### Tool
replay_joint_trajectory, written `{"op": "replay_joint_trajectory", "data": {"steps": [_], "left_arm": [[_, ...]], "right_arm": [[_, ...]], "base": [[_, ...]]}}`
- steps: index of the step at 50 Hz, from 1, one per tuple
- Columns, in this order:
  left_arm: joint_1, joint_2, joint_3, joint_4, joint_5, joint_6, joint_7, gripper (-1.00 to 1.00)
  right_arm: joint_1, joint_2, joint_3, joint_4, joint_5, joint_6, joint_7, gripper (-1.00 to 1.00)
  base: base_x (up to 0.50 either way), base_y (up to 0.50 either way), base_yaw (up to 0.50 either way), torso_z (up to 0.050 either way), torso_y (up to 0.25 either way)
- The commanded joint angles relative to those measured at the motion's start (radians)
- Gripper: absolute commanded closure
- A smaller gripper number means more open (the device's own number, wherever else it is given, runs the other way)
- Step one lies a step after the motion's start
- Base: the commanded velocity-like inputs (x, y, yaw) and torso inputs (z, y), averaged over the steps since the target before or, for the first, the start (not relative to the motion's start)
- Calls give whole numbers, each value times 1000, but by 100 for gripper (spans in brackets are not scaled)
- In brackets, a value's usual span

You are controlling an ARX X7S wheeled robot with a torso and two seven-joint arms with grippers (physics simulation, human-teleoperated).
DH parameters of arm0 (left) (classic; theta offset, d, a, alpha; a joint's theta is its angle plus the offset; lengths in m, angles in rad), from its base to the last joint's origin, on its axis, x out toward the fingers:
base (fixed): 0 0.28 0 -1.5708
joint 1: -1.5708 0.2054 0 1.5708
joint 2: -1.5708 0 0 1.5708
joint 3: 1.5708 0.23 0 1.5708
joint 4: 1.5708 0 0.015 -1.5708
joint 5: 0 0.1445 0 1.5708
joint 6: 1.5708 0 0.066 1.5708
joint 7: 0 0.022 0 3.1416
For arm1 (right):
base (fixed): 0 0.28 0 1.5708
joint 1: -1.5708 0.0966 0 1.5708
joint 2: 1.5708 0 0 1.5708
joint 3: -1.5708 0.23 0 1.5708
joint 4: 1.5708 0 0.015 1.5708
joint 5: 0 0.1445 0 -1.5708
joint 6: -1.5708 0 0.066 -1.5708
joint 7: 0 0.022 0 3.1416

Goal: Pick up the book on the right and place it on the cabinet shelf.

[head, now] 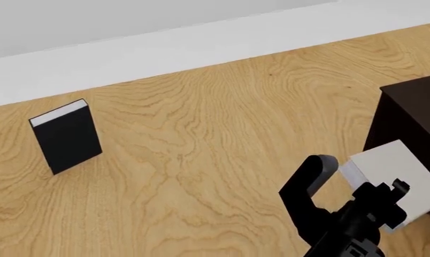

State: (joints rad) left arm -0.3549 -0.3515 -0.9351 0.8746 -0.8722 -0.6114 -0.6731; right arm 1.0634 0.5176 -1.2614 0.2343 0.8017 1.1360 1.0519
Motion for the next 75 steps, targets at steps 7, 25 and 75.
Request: {"op": "replay_joint_trajectory", "data": {"steps": [7,25,75], "left_arm": [[6,-5,2,2,-4,5,-7,-100],[10,-7,13,-1,6,16,-5,-100],[25,-17,23,-3,1,32,-18,-100]], "right_arm": [[18,4,5,-2,-89,55,19,100],[56,14,9,-39,-100,125,67,100],[97,33,28,-24,-118,186,105,100]], "base": [[0,0,0,0,-92],[-1,0,0,0,-90],[0,0,0,0,-56]]}}
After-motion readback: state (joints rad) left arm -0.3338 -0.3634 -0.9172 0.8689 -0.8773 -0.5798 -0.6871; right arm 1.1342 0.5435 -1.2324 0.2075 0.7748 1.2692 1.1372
